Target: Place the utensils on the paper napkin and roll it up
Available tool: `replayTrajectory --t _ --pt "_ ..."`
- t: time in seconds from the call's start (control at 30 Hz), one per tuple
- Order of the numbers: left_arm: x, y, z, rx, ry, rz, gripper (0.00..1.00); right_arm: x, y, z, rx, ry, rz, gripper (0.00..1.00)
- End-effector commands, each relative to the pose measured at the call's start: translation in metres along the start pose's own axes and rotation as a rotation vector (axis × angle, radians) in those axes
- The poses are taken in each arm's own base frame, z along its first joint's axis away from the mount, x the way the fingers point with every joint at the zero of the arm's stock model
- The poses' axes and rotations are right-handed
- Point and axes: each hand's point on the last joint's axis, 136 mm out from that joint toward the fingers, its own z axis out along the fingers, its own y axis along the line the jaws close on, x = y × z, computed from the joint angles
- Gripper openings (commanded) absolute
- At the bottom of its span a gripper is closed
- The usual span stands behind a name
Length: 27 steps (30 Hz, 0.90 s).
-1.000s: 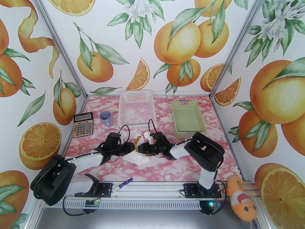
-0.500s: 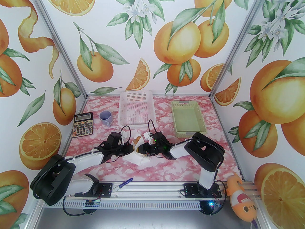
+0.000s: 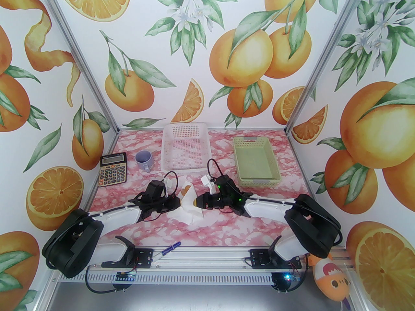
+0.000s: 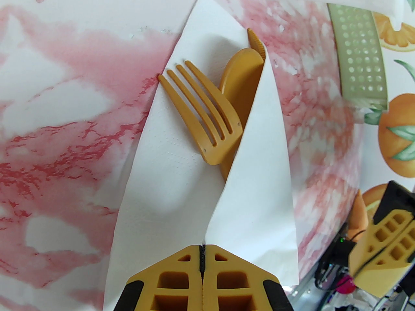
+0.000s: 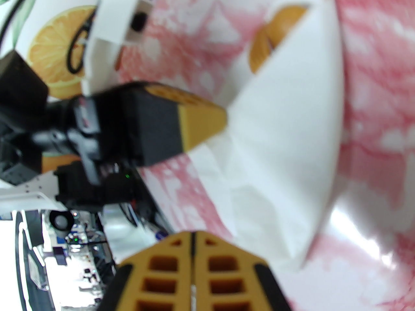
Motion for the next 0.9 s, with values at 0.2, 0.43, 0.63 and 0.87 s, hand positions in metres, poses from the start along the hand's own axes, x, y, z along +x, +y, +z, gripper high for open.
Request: replayTrajectory --t 0.2,0.43,0.63,0.87 --pt "0.002 0.005 0.006 -0.023 0.013 0.019 0.0 0.015 -0.014 0.015 0.008 0.065 0.016 0.06" --pt "0.003 0.009 0.008 -0.04 0.019 0.021 0.0 0.027 -0.026 0.022 0.021 0.096 0.04 0.05" --pt "0.003 0.014 0.007 -0.067 0.014 0.016 0.0 0.037 -0.037 0.024 0.032 0.114 0.059 0.04" --pt "0.005 0.021 0.007 -0.1 0.015 0.012 0.0 0.046 -0.05 0.026 0.059 0.134 0.068 0.03"
